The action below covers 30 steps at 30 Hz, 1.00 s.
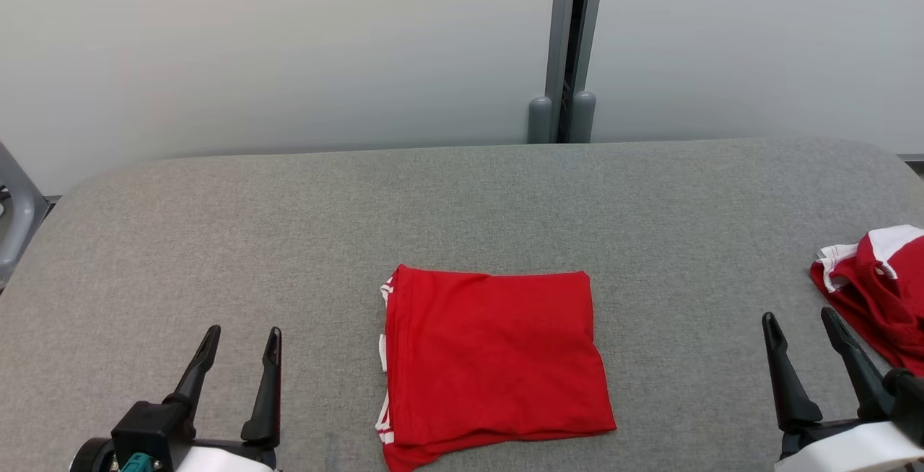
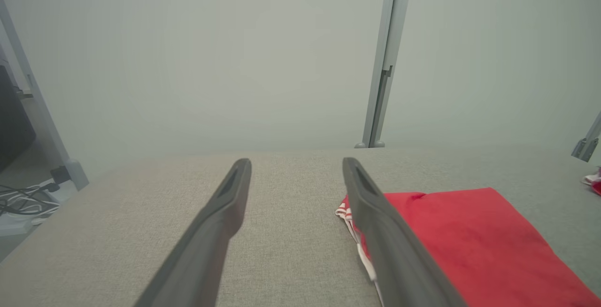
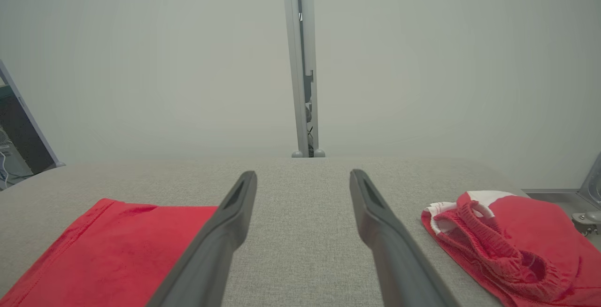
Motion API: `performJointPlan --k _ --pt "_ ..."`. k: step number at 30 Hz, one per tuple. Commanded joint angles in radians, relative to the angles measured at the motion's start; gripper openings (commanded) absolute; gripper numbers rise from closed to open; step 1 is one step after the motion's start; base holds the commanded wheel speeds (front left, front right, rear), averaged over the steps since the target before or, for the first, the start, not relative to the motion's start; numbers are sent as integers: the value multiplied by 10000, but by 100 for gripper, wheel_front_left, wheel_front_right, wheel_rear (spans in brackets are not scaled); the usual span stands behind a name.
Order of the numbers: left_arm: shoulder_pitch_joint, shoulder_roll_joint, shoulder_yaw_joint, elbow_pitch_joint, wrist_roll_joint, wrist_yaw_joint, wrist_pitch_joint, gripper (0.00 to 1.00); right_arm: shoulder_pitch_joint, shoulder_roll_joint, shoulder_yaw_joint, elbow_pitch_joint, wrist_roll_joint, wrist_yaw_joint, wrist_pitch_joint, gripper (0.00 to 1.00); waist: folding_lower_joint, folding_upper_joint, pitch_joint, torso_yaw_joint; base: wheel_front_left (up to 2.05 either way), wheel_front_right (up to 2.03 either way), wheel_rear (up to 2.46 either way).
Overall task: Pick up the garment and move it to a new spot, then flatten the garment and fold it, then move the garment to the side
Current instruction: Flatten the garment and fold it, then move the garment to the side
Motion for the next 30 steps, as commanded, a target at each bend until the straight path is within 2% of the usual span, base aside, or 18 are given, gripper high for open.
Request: performJointPlan --k 1,30 --pt "89 48 -2 -23 68 72 37 100 136 21 -67 -53 -97 1 82 100 0 0 -40 10 0 0 0" --pt "4 218 -11 -83 -136 381 107 100 247 228 -307 -150 -186 1 365 100 0 0 -88 -4 0 0 0"
